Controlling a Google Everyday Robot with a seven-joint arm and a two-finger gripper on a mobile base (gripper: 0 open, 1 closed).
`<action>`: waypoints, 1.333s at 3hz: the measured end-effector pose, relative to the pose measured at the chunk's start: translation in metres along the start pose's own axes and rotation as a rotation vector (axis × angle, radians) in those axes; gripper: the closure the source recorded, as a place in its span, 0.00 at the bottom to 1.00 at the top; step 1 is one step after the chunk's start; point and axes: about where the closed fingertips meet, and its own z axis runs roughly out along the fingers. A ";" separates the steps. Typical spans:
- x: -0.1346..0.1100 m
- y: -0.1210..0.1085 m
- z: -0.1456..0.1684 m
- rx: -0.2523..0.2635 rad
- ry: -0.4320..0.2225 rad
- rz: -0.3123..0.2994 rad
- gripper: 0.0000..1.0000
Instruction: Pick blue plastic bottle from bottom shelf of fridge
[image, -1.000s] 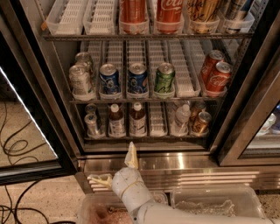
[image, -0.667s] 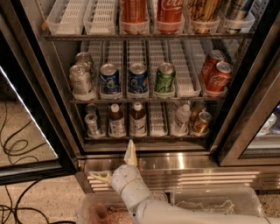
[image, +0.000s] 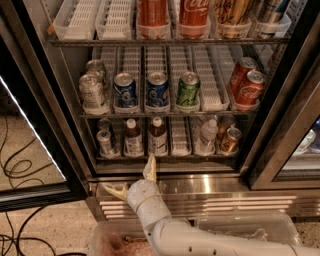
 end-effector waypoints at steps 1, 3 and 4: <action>0.001 0.000 -0.001 0.001 -0.003 0.003 0.00; 0.008 0.003 0.016 0.019 -0.057 0.032 0.00; 0.007 0.003 0.038 0.016 -0.083 0.024 0.00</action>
Offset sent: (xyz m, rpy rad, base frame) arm 0.0079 0.0052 -0.0141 0.0807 -0.0405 -0.0196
